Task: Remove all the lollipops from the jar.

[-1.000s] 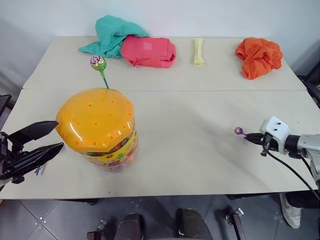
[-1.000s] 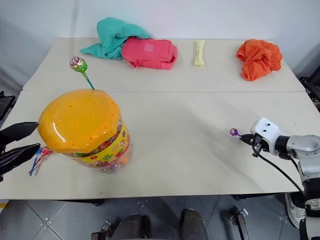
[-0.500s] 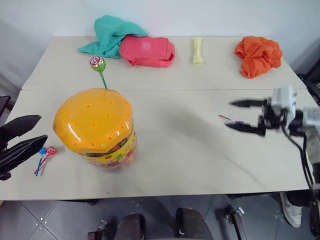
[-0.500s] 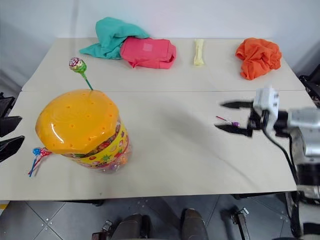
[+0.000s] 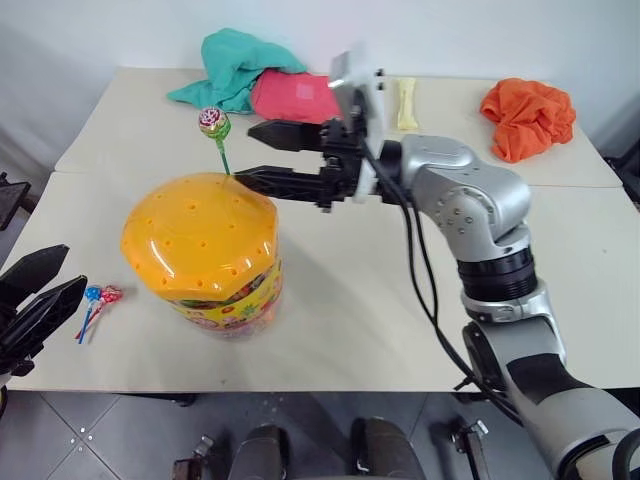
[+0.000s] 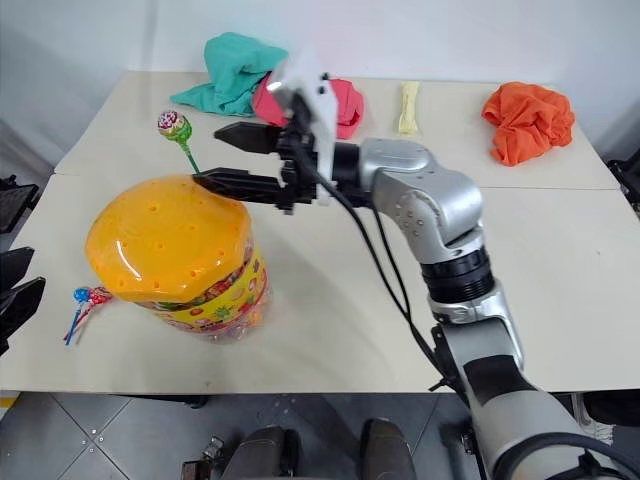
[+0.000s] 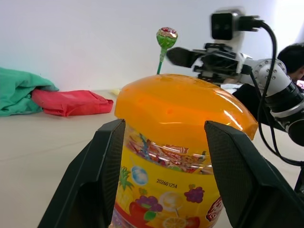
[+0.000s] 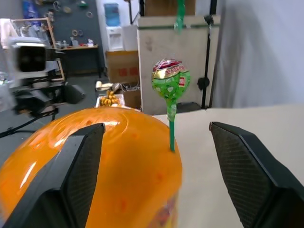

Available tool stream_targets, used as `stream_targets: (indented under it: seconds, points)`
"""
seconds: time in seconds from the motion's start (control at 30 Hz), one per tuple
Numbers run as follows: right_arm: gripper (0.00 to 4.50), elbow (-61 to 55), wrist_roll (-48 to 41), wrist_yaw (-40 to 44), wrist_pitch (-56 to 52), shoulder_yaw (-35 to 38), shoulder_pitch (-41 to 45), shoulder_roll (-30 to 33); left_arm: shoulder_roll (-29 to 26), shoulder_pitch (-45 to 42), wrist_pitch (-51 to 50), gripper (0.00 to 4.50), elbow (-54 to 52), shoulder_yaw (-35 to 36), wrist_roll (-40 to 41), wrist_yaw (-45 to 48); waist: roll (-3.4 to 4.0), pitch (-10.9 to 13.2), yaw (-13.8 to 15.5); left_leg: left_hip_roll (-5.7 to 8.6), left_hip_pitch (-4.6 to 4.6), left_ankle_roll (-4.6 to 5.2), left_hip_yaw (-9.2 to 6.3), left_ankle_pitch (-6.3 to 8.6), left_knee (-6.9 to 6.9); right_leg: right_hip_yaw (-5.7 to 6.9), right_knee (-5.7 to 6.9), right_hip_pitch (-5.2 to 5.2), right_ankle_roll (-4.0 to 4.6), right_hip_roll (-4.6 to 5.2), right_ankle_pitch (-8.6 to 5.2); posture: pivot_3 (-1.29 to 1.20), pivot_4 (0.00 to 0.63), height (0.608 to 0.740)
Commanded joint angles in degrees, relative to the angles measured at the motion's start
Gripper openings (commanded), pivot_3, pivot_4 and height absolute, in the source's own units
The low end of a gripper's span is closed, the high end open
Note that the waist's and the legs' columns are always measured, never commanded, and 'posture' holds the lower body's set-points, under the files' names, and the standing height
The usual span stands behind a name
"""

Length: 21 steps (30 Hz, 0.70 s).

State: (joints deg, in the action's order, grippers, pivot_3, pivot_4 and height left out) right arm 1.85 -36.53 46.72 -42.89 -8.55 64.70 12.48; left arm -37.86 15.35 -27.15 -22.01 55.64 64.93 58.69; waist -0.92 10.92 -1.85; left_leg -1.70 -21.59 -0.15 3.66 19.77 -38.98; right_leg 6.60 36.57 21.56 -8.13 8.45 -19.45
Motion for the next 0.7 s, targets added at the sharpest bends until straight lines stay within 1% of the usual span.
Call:
stream_targets:
  seconds: [0.03,0.1,0.2,0.37,0.5,0.6,0.7]
  points:
    - [3.68,0.21,1.55,-4.05,-0.62,0.33,2.41,-2.85,0.53,0.60,1.74,2.82,-2.05,1.05,0.97,-0.83,-0.01,0.00,-0.03,0.02,0.00,0.00,0.00,0.00,0.00,0.00,0.01,0.00,0.00,-0.01,0.00,0.00,0.150,0.740]
    - [3.68,0.63,2.85,-4.56,-0.16,-0.82,2.56,-4.73,0.81,0.73,2.03,2.82,-2.66,0.98,1.27,-1.24,-0.02,-0.01,-0.03,0.04,0.00,0.00,0.02,0.00,0.00,0.00,0.03,0.01,0.00,-0.02,0.00,0.00,0.150,0.740]
    - [3.10,1.39,3.48,-4.93,0.03,-0.48,3.32,-6.82,0.92,0.57,2.51,2.82,-3.16,0.94,1.59,-1.57,-0.02,-0.01,-0.14,0.04,0.00,-0.01,0.03,0.01,0.01,0.00,0.03,0.03,0.00,-0.03,0.00,0.00,0.150,0.740]
    - [1.35,2.42,4.56,-4.26,1.50,-0.10,3.82,-8.03,0.90,-0.13,3.17,2.82,-3.56,0.73,2.27,-2.42,-0.01,-0.01,-0.23,0.03,0.01,-0.02,0.04,0.02,0.02,-0.02,0.05,0.04,0.00,-0.04,0.00,0.00,0.150,0.740]
    - [0.02,3.30,5.10,-3.27,6.25,1.20,3.20,-9.13,0.55,-0.88,3.14,2.82,-4.55,0.35,3.46,-3.10,-0.01,-0.01,-0.34,0.03,0.01,-0.03,0.04,0.03,0.03,-0.01,0.04,0.04,0.00,-0.07,0.00,0.00,0.150,0.740]
    - [0.02,4.34,3.56,-0.87,11.91,5.81,2.92,-8.40,-0.58,-1.56,2.76,2.82,-4.81,0.05,4.18,-2.82,-0.01,-0.01,-0.45,0.02,0.01,-0.05,0.04,0.04,0.07,-0.02,0.04,0.06,0.00,-0.07,0.00,0.00,0.150,0.740]
    - [0.02,5.17,3.79,0.93,15.35,9.55,2.71,-4.74,-2.08,-2.38,2.37,2.82,-4.43,-1.03,4.20,-1.81,-0.02,-0.01,-0.19,0.02,0.01,-0.05,0.02,0.05,0.06,-0.02,0.04,0.05,0.00,-0.08,0.00,0.00,0.150,0.740]
